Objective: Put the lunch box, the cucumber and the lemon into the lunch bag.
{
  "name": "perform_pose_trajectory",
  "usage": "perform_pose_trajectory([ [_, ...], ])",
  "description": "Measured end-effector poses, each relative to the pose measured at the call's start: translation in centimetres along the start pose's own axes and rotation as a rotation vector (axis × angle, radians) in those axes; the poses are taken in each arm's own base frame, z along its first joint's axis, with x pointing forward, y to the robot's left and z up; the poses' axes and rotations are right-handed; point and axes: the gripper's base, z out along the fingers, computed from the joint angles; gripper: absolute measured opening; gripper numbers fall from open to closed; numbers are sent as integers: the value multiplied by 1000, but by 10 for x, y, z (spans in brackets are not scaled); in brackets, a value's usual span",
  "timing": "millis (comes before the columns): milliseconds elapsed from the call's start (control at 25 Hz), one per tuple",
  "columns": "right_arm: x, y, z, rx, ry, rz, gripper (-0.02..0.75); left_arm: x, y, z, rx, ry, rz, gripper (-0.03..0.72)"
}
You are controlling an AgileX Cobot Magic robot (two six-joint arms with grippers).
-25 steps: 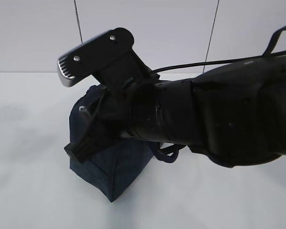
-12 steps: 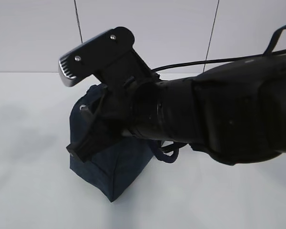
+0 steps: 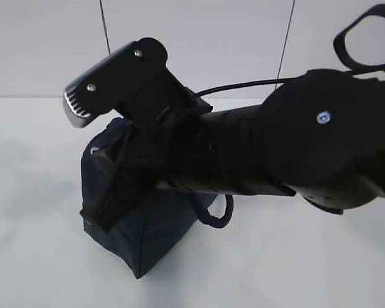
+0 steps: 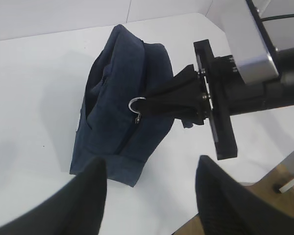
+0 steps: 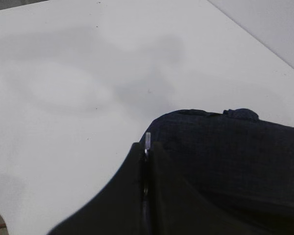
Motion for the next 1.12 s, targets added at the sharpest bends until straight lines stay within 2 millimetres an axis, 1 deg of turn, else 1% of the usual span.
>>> perform_pose_trajectory([
  [240, 4, 2, 0, -27, 37, -8, 20, 0, 0, 0, 0, 0, 0, 405],
  [560, 10, -4, -1, -5, 110, -82, 20, 0, 0, 0, 0, 0, 0, 405],
  [800, 0, -9, -1, 44, 91, -122, 20, 0, 0, 0, 0, 0, 0, 405],
  [920, -2, -17, -2, 72, 85, -117, 20, 0, 0, 0, 0, 2, 0, 405],
  [1040, 0, -28, -3, 103, 95, -100, 20, 0, 0, 0, 0, 2, 0, 405],
  [1120, 1, -31, -3, 113, 104, -100, 20, 0, 0, 0, 0, 2, 0, 405],
])
